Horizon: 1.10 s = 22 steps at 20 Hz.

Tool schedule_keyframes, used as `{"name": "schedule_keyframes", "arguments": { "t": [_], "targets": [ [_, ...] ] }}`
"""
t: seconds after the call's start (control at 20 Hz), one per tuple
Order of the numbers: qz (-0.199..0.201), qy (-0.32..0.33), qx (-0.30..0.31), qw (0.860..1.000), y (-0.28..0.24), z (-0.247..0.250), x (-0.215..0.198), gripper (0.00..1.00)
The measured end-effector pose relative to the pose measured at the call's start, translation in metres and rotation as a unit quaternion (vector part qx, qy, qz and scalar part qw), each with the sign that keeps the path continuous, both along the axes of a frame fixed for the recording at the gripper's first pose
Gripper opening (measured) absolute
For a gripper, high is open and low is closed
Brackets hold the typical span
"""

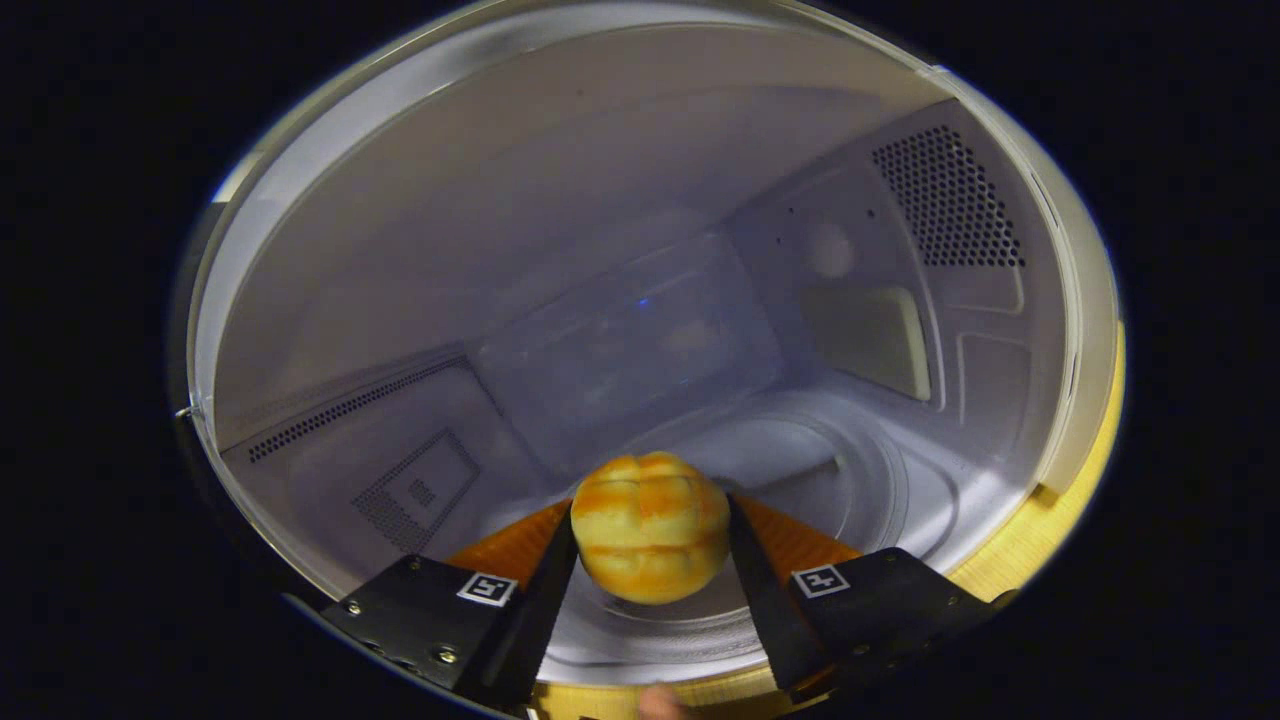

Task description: Open the microwave, put the food inside, and close the microwave door.

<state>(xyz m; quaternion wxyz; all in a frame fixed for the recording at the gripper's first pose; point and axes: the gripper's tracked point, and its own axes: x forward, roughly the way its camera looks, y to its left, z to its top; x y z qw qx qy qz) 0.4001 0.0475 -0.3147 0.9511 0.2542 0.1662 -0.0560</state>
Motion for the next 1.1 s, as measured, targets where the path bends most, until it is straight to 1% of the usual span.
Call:
{"name": "schedule_keyframes", "arguments": {
  "t": [0.05,0.1,0.15,0.3,0.45,0.6,0.75,0.85,0.95,1.0,1.1],
  "targets": [
    [-0.003,-0.002,-0.002,1.0,-0.001,0.001,0.002,0.88],
    [-0.007,0.0,-0.003,1.0,-0.002,0.002,0.0,0.93],
    [-0.014,0.001,-0.007,1.0,-0.004,0.004,-0.001,0.95],
    [-0.03,-0.015,-0.029,0.999,-0.009,0.012,-0.002,0.95],
    [-0.026,-0.025,-0.044,0.998,-0.006,0.019,-0.007,0.95],
    [-0.012,-0.024,-0.048,0.999,-0.005,0.024,-0.014,0.95],
    [0.01,-0.015,-0.051,0.999,-0.007,0.031,-0.031,0.95],
    [0.015,-0.025,-0.045,0.999,-0.015,0.043,-0.049,0.95],
    [0.028,-0.036,-0.035,0.998,-0.016,0.057,-0.066,0.94],
    [0.032,-0.043,-0.036,0.998,-0.018,0.063,-0.075,0.95],
    [0.035,-0.06,-0.059,0.996,-0.025,0.077,-0.089,0.95]
  ]
}}
